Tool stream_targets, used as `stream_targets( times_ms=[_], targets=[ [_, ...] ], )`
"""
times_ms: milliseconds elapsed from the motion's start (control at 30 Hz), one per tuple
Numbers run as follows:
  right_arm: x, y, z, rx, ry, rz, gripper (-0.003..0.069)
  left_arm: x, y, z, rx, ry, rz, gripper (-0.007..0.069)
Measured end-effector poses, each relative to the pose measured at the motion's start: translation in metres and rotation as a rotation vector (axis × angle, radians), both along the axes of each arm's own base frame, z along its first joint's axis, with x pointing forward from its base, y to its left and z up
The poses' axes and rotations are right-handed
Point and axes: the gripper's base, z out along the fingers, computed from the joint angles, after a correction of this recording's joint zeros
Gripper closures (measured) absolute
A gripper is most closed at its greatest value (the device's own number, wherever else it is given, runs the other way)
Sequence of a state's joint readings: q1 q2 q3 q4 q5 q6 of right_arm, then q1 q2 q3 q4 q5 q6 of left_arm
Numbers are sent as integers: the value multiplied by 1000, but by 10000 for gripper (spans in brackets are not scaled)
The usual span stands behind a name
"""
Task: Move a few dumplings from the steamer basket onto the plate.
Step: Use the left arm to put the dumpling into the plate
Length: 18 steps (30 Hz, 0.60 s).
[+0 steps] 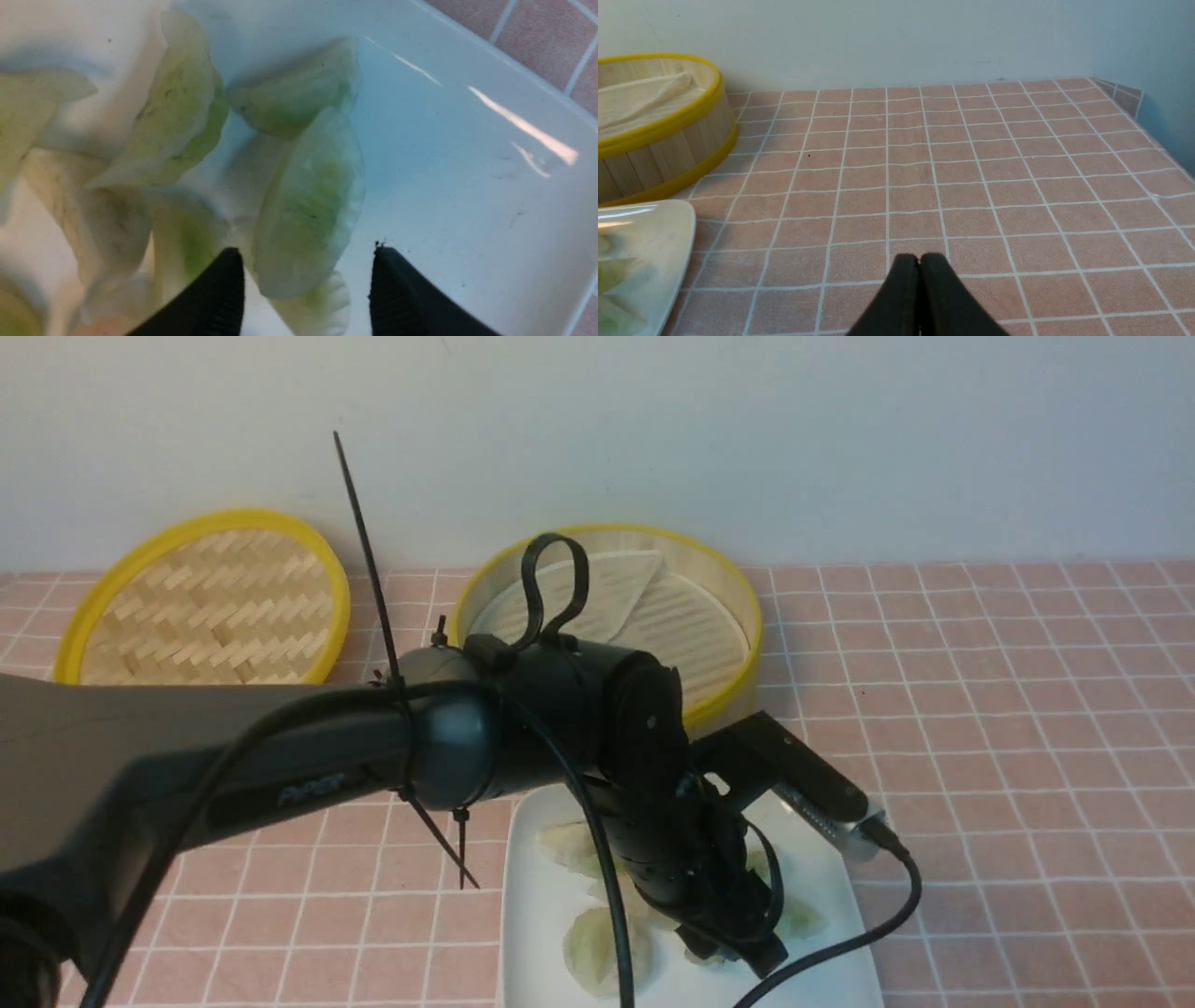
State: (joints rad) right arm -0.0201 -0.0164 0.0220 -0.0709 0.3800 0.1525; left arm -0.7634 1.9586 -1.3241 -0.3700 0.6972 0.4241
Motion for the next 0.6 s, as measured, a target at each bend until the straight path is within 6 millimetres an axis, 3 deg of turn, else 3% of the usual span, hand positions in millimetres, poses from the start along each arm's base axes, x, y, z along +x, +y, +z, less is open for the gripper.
stream_targets(
  times_ms=[100, 200, 300, 400, 433, 500, 600],
  targets=[
    [0, 0, 0, 0, 0, 0, 673, 1, 0, 0, 2, 3, 9, 225],
    [0, 0, 0, 0, 0, 0, 673, 3, -1, 19, 6, -4, 1, 228],
    [0, 0, 0, 0, 0, 0, 673, 3, 7, 62, 26, -34, 21, 336],
    [0, 0, 0, 0, 0, 0, 673, -2, 37, 124, -1, -144, 132, 536],
    [0, 0, 0, 0, 0, 0, 673, -6, 46, 139, -15, -182, 154, 569],
    [0, 0, 0, 0, 0, 0, 673, -17, 68, 168, -61, -252, 224, 610],
    [0, 0, 0, 0, 0, 0, 673, -44, 97, 197, -152, -354, 283, 628]
  ],
)
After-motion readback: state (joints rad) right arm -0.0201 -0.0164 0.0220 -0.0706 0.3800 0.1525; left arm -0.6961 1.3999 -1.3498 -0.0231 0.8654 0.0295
